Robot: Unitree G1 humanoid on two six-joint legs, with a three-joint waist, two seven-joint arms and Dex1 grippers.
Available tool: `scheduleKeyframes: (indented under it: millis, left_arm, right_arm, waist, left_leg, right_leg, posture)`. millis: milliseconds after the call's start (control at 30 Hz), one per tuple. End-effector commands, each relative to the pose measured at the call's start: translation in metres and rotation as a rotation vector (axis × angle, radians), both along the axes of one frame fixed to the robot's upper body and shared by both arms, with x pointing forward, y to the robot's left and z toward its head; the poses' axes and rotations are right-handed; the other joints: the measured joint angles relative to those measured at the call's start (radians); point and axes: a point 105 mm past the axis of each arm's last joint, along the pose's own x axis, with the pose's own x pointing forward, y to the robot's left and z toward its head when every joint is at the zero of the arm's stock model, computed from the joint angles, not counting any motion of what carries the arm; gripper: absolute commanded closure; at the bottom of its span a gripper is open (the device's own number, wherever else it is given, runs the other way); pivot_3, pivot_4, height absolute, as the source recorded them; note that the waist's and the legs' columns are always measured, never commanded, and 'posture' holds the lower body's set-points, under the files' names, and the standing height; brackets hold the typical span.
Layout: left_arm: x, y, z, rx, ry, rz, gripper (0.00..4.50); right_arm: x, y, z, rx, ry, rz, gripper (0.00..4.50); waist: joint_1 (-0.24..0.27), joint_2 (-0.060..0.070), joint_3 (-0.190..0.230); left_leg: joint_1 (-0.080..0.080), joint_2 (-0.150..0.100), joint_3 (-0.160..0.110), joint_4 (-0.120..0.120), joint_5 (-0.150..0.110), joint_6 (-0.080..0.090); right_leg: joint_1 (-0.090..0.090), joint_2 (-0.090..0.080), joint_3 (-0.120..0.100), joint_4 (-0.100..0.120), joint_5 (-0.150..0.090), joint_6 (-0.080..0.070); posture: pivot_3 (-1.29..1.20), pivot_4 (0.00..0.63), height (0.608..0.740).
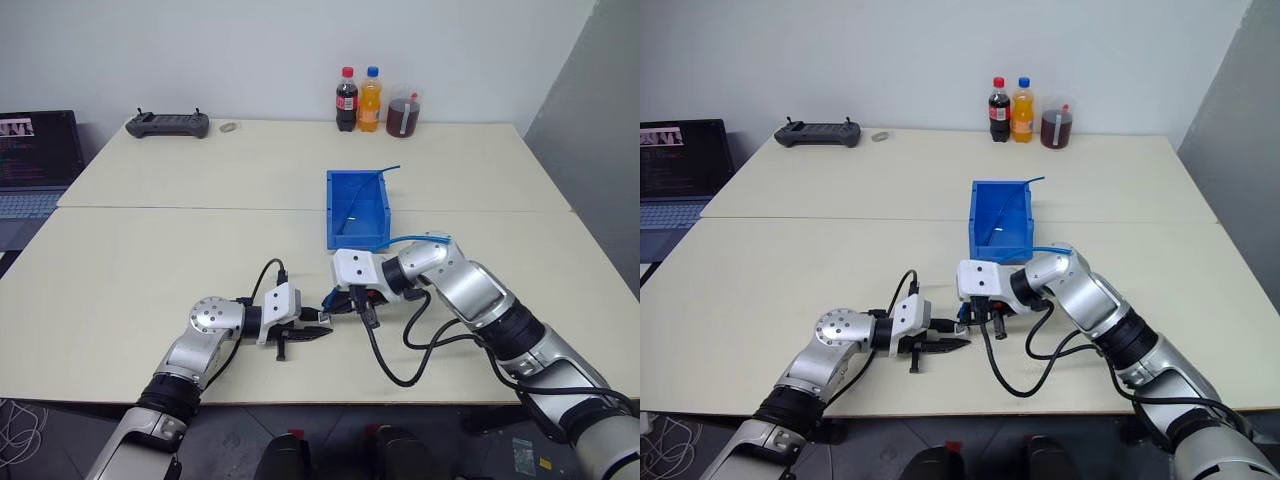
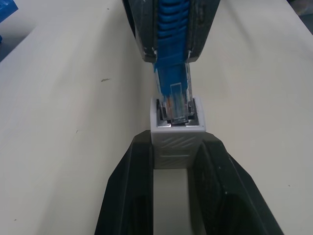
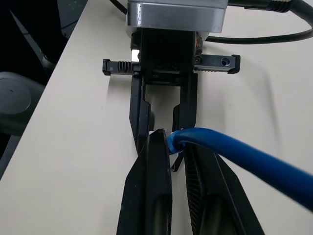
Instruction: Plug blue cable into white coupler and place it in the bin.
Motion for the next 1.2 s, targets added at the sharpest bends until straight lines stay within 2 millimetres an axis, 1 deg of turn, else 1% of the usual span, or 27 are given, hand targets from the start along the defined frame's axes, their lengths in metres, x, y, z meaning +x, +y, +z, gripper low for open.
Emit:
scheduleKeyframes:
  millis: [33,133,367,667,933,1033,1200]
  left_arm:
    - [0.0,-0.003,0.01,-0.012,-0.049,-0.019,3.72]
    - [-0.001,0.0,0.009,-0.006,-0.047,-0.016,3.72]
    - [-0.002,0.001,0.008,-0.004,-0.047,-0.012,3.72]
    - [0.0,0.004,0.008,0.002,-0.051,-0.004,3.72]
    - [0.005,0.003,0.011,0.005,-0.055,-0.006,3.72]
    - [0.005,0.004,0.011,0.009,-0.056,-0.006,3.72]
    - [0.004,0.004,0.011,0.008,-0.056,-0.009,3.72]
  right_arm:
    - [0.0,-0.002,-0.033,-0.064,0.08,-0.07,4.36]
    - [0.003,0.002,-0.034,-0.049,0.07,-0.09,4.36]
    - [-0.004,0.006,-0.041,-0.074,0.07,-0.055,4.36]
    - [0.003,-0.008,-0.04,-0.085,0.063,-0.078,4.36]
    - [0.002,-0.02,-0.048,-0.138,0.013,-0.046,4.36]
    - [0.002,-0.015,-0.046,-0.108,0.029,-0.071,4.36]
    - [0.009,-0.005,-0.048,-0.052,0.045,-0.141,4.36]
  waist:
    - [0.0,0.0,0.0]
    - [-0.001,0.0,0.0]
    - [-0.002,0.0,0.0]
    - [-0.001,0.0,0.0]
    - [0.0,0.0,0.0]
    - [0.0,0.0,0.0]
    - [-0.001,0.0,0.0]
  left_leg:
    - [0.0,0.0,0.0,0.0,0.0,0.0]
    - [0.002,0.0,0.001,0.0,0.0,0.0]
    - [0.004,0.0,0.001,0.0,0.0,0.0]
    - [0.004,0.0,0.0,-0.001,0.0,0.0]
    - [0.004,0.0,0.0,-0.001,0.0,0.0]
    - [0.003,0.0,0.0,-0.001,0.0,0.0]
    - [0.004,0.0,0.0,-0.001,0.0,0.0]
  right_leg:
    - [0.0,0.0,0.0,0.0,0.0,0.0]
    - [0.0,0.0,0.0,0.003,-0.001,-0.001]
    - [0.0,0.0,0.0,0.007,-0.003,-0.004]
    - [0.0,0.0,0.0,0.007,-0.003,-0.004]
    - [0.0,0.0,0.0,0.007,-0.004,-0.003]
    - [0.0,0.0,0.0,0.007,-0.004,-0.003]
    - [0.0,0.001,0.0,0.007,-0.004,-0.003]
  posture:
    - [0.0,0.15,0.74]
    - [0.0,0.15,0.74]
    - [0.0,0.15,0.74]
    - [0.0,0.15,0.74]
    - [0.0,0.15,0.74]
    - [0.0,0.15,0.74]
    - [0.0,0.15,0.74]
